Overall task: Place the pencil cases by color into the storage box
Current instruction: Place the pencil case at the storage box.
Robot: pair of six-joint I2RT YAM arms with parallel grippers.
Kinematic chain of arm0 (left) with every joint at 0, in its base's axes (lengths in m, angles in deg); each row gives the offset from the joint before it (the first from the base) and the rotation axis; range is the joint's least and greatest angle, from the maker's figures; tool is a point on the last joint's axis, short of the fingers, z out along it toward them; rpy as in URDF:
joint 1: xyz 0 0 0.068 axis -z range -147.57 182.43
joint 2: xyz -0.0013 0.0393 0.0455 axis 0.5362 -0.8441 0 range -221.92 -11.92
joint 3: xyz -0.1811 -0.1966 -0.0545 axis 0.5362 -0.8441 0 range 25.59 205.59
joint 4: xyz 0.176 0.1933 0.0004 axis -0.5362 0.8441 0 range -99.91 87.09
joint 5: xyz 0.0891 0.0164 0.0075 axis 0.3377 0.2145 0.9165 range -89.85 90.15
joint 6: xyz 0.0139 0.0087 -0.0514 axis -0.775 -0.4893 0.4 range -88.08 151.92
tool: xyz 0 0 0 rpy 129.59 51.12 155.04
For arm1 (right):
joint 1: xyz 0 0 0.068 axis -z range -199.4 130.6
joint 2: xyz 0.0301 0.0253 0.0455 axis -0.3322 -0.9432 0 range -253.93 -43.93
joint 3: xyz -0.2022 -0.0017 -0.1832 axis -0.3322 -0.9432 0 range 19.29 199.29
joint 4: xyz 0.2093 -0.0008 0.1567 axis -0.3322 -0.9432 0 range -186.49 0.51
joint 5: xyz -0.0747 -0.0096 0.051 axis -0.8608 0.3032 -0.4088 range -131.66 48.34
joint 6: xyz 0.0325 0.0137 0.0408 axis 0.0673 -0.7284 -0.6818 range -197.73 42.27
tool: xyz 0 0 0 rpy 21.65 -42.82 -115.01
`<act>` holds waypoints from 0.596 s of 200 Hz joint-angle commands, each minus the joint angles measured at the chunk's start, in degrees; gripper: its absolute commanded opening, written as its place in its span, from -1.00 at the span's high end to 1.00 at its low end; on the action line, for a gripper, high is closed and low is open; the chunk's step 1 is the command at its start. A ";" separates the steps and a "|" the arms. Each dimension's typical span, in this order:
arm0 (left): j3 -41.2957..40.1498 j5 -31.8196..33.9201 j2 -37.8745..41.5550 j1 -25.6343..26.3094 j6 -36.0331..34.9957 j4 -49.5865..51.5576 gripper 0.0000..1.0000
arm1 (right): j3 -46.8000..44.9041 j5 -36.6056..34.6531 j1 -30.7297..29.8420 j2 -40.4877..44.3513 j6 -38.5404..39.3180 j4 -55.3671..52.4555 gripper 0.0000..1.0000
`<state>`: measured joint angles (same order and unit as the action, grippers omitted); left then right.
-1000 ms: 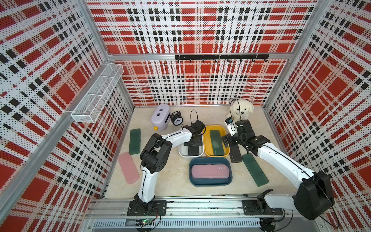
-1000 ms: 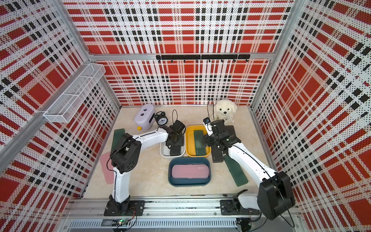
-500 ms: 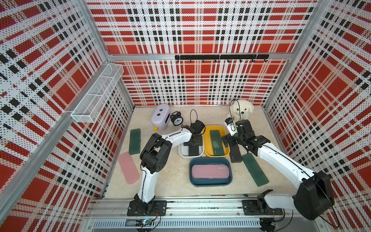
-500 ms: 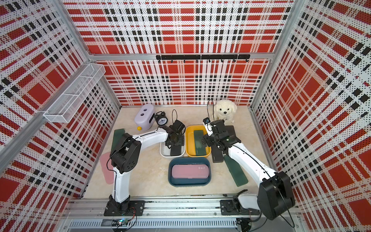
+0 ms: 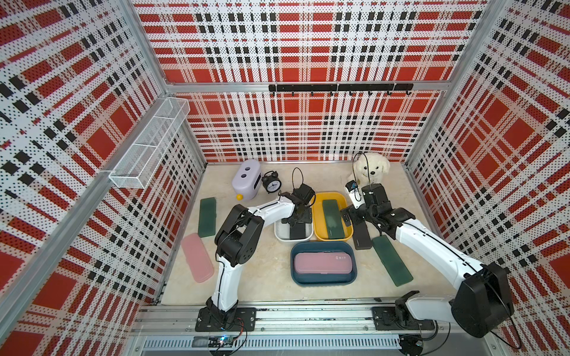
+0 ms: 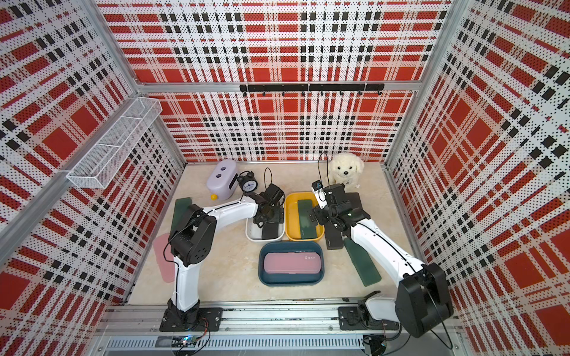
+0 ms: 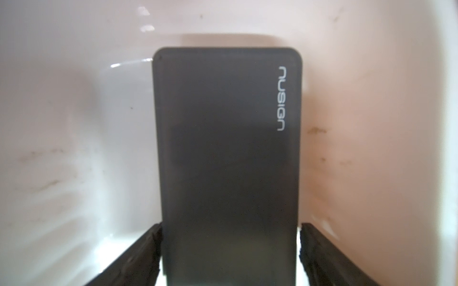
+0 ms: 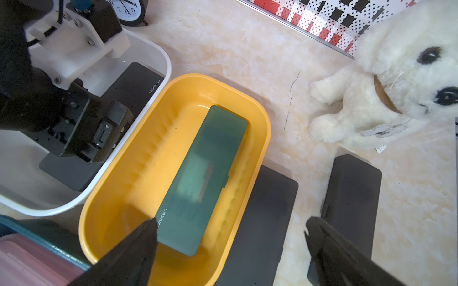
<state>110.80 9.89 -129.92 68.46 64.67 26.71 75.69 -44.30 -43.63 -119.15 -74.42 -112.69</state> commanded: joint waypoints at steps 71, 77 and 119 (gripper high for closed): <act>-0.23 6.35 8.69 0.38 -0.75 -0.54 -0.86 | 0.04 -2.27 5.30 0.88 -0.86 -0.43 -0.99; -0.27 6.74 9.02 0.44 -0.89 -0.75 -0.86 | 0.04 -2.52 6.21 0.95 -0.86 -0.59 -0.99; -0.64 8.95 11.78 0.44 -2.61 -3.89 -0.86 | 0.06 -1.51 13.08 0.17 -0.68 -0.73 -0.99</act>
<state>110.80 16.22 -121.72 68.63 63.86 25.97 75.67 -45.78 -33.68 -119.15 -74.62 -113.06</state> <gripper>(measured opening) 0.928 0.996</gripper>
